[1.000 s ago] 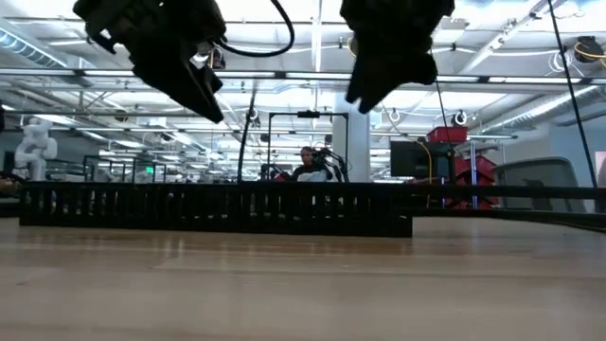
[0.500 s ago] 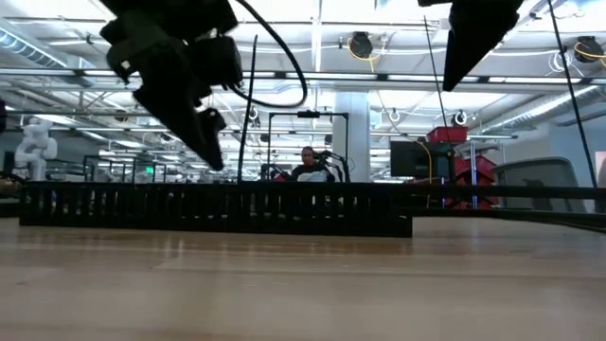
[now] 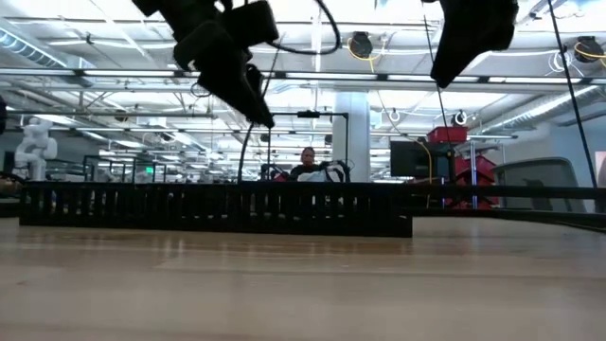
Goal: Ziptie cables
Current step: Close the black cable duct lid
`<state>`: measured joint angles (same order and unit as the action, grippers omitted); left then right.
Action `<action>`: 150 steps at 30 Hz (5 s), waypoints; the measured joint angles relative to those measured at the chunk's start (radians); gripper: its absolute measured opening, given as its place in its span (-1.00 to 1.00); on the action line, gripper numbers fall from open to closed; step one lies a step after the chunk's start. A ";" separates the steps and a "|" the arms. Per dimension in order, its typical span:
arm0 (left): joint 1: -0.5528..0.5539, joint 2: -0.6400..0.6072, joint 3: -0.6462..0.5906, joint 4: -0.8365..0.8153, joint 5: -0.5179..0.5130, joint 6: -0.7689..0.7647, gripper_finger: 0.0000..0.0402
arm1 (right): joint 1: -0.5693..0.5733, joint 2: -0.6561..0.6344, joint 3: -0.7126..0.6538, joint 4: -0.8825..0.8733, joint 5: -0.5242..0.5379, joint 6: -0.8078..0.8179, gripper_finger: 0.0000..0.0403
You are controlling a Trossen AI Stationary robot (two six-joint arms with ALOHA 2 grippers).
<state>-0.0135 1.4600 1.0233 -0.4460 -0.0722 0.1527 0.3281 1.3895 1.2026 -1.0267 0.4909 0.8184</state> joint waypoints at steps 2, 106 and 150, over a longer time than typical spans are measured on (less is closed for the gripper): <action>0.000 0.000 0.017 -0.030 -0.004 0.017 0.41 | -0.001 0.000 0.000 0.013 0.001 0.034 -0.08; 0.038 0.094 -0.571 0.745 0.275 0.036 0.87 | 0.090 0.000 0.000 -0.076 -0.201 0.217 -0.08; -0.031 0.108 -0.570 0.783 0.167 -0.200 0.32 | 0.131 0.012 -0.340 -0.243 -0.494 1.285 -0.08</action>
<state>-0.0442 1.5684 0.4534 0.3367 0.0953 -0.0469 0.4593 1.4017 0.8624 -1.2697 -0.0036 2.1033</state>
